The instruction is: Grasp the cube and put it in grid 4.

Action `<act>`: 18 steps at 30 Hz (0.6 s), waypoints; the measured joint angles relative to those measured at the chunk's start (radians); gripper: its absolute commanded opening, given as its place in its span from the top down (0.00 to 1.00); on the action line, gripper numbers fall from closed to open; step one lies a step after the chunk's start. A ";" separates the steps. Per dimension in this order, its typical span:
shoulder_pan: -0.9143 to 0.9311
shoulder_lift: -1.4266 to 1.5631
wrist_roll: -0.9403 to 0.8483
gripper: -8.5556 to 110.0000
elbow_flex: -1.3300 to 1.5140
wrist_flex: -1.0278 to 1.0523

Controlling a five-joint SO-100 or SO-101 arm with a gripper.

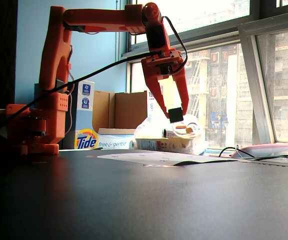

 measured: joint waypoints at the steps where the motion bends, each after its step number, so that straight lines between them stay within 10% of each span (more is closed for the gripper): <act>1: -0.012 -0.015 0.003 0.93 -0.012 -0.002; 18: -0.150 -0.267 0.051 0.93 -0.089 -0.061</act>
